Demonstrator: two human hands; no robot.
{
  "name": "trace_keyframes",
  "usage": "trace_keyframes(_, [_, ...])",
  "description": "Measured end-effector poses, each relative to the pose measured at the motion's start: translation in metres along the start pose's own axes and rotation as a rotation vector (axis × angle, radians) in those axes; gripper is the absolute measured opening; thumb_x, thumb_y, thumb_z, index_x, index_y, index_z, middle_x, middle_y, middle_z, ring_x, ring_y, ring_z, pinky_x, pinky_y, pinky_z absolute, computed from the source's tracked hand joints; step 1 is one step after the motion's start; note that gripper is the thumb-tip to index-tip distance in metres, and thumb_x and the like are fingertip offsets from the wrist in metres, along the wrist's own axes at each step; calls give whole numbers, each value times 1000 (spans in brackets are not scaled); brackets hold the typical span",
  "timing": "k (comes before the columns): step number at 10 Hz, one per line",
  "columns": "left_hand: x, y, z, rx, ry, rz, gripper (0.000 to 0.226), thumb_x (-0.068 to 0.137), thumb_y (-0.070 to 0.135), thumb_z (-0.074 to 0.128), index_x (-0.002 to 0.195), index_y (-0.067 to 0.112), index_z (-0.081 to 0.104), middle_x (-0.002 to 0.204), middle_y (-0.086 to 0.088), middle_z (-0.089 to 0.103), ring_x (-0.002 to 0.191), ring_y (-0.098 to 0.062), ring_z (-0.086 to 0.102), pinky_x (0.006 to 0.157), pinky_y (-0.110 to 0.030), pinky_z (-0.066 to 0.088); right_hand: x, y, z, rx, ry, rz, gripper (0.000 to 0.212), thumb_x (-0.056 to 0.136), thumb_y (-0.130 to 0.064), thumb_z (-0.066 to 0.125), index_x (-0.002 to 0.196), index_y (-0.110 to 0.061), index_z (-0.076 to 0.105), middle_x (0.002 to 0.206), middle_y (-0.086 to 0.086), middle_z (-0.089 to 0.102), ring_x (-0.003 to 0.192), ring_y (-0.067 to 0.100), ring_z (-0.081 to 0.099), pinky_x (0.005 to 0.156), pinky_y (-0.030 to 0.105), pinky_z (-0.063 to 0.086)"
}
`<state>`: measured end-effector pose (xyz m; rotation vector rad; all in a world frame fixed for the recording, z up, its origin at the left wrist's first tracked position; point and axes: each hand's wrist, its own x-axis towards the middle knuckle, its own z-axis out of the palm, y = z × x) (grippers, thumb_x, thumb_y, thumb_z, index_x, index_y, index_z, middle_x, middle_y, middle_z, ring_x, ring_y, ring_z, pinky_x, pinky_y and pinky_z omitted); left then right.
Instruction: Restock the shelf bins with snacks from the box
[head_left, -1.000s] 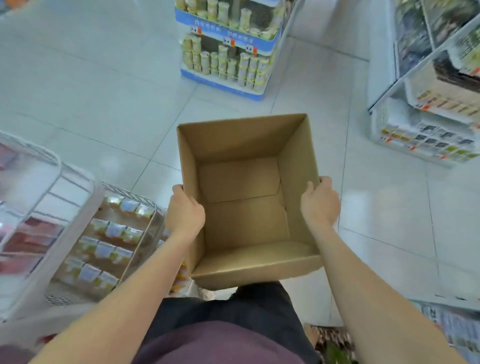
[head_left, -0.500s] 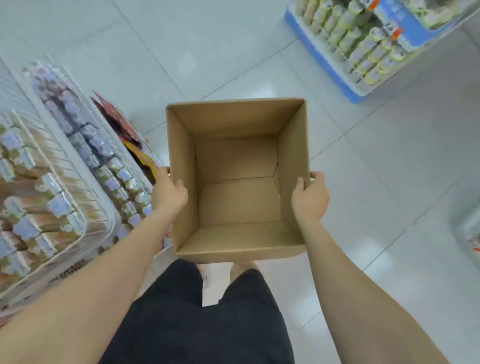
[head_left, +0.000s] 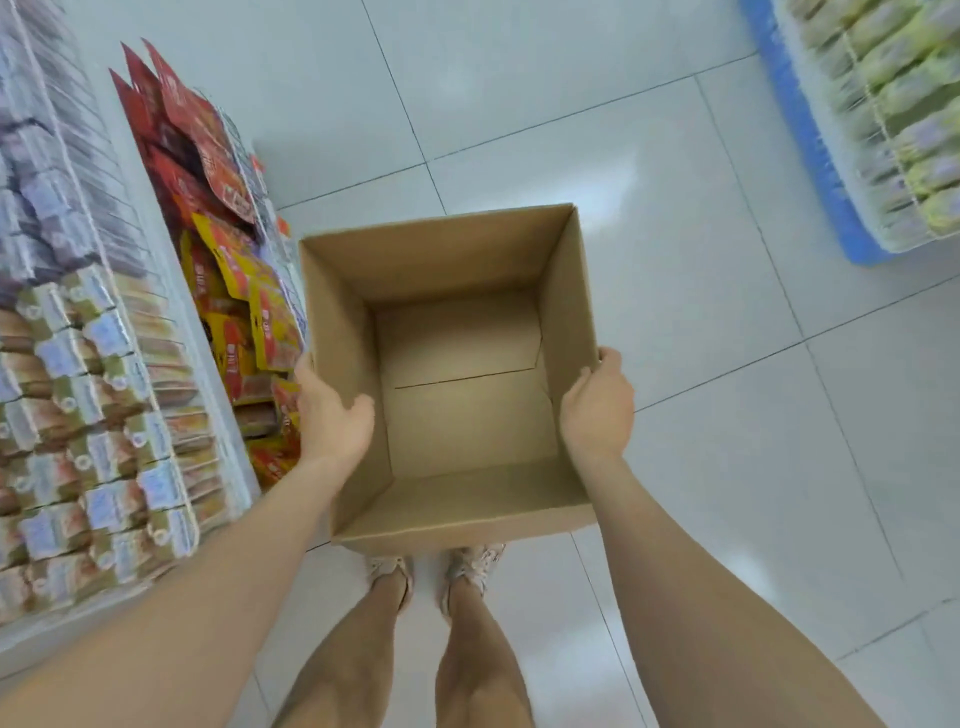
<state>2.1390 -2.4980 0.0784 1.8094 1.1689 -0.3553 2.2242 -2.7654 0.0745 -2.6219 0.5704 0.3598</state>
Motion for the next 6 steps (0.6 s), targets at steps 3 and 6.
trace_keyframes(3, [86, -38, 43, 316, 173, -4, 84, 98, 19, 60, 162, 27, 7, 161, -27, 18, 142, -47, 33, 119, -54, 32, 57, -29, 112, -13, -334, -132, 65, 96, 0, 47, 157, -3, 24, 137, 22, 51, 120, 40, 55, 101, 50, 49])
trace_keyframes(6, [72, -17, 34, 425, 59, 162, 31, 95, 28, 65, 124, 20, 58, 148, -14, 42, 137, -36, 42, 113, -46, 39, 17, -74, 109, -37, -251, -377, 42, 96, -20, 59, 137, -16, 52, 125, 10, 58, 113, 30, 57, 94, 39, 46])
